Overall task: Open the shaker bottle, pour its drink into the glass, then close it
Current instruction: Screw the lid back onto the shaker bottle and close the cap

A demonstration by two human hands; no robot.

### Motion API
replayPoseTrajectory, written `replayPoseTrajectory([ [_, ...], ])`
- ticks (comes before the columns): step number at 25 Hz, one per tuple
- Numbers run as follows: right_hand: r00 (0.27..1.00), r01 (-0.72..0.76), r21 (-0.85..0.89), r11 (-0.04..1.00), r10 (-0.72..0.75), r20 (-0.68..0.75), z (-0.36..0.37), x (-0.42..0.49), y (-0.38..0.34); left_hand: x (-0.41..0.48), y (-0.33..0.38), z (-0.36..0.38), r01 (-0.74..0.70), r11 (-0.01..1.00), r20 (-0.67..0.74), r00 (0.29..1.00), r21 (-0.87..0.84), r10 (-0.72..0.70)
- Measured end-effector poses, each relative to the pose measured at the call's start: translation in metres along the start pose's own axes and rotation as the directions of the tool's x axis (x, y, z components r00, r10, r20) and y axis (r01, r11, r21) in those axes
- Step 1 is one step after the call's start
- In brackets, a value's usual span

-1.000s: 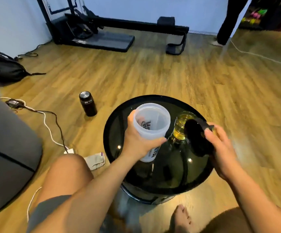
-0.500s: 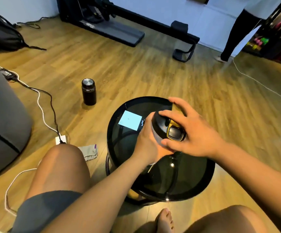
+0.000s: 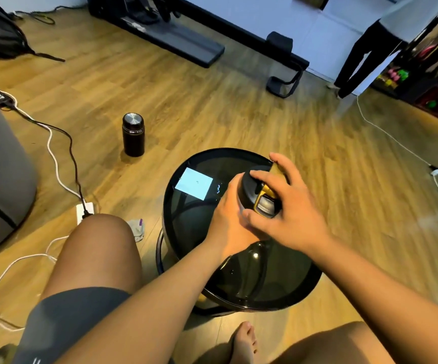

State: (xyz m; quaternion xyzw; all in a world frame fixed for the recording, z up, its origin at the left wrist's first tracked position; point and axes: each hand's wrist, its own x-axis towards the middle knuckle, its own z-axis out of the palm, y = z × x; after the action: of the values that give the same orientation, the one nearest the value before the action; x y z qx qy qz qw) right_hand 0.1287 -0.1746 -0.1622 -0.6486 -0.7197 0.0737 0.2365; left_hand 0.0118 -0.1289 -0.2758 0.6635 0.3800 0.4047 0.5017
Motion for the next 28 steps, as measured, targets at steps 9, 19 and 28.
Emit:
replayPoseTrajectory([
  [9, 0.979, 0.046, 0.106, 0.993, -0.066, 0.191, -0.041, 0.014, 0.000, 0.019, -0.002, -0.019, 0.038, 0.999, 0.183, 0.982, -0.013, -0.035],
  [19, 0.950, -0.282, 0.019, 0.959, 0.276, 0.144, -0.013, 0.033, -0.008, 0.005, 0.007, -0.003, 0.069, 0.997, 0.035, 0.997, 0.034, -0.070],
  [28, 0.775, -0.222, 0.067, 0.973, 0.135, 0.617, -0.062, 0.048, 0.007, 0.017, 0.019, -0.017, 0.022, 0.997, 0.129, 0.991, 0.071, -0.031],
])
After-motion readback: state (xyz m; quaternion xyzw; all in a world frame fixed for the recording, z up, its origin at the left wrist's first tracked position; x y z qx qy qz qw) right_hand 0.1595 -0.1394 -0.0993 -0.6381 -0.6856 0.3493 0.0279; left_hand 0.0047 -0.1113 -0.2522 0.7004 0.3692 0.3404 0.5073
